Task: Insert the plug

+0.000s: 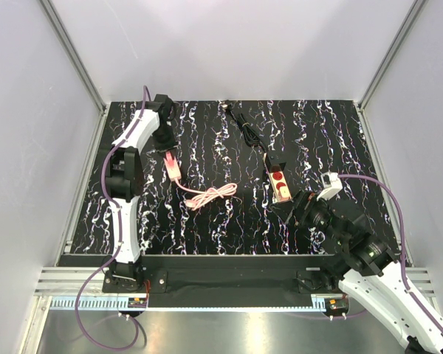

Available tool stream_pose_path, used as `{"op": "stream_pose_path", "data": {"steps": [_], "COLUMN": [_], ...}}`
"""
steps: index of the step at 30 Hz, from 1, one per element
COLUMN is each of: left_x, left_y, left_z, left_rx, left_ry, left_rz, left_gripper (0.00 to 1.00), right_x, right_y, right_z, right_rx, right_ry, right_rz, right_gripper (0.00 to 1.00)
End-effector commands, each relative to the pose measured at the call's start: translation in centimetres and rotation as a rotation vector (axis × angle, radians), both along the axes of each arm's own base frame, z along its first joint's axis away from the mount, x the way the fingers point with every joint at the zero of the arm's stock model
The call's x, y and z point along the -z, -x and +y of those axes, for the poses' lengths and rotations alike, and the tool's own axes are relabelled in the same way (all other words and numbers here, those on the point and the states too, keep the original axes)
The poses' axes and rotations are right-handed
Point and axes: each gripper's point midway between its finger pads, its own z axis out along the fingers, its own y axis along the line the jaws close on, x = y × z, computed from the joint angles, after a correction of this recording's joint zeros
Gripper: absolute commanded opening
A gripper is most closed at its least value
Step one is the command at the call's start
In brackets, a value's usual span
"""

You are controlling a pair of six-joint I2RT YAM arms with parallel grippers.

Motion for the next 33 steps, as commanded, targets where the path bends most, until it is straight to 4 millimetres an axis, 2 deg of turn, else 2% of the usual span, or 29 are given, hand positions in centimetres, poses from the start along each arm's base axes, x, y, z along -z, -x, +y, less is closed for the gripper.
{"op": "stream_pose_path", "data": {"steps": [1, 11, 17, 25, 33], "left_x": [0.2, 0.8, -0.3, -1.0, -0.8], "left_y": [-1.0, -1.4, -2.3, -2.4, -2.0], "left_z": [-0.1, -0.2, 0.0, -0.2, 0.5], "left_rx": [-0.004, -0.001, 0.002, 0.002, 0.009], "left_ry": [0.017, 0.011, 0.001, 0.001, -0.066], "left_rz": [-0.020, -0.024, -0.065, -0.082, -0.079], "left_gripper": [0.00, 0.00, 0.00, 0.00, 0.00], "right_x": [-0.9, -0.9, -0.8, -0.5, -0.8], "right_y": [-0.6, -0.5, -0.5, -0.6, -0.7], "right_z": [-0.2, -0.3, -0.3, -0.2, -0.1], "right_rx": [0.018, 0.018, 0.016, 0.013, 0.012], "right_ry": [0.009, 0.012, 0.020, 0.032, 0.033], "right_rz": [-0.032, -0.040, -0.038, -0.028, -0.035], "right_gripper": [1.00, 1.00, 1.00, 1.00, 1.00]}}
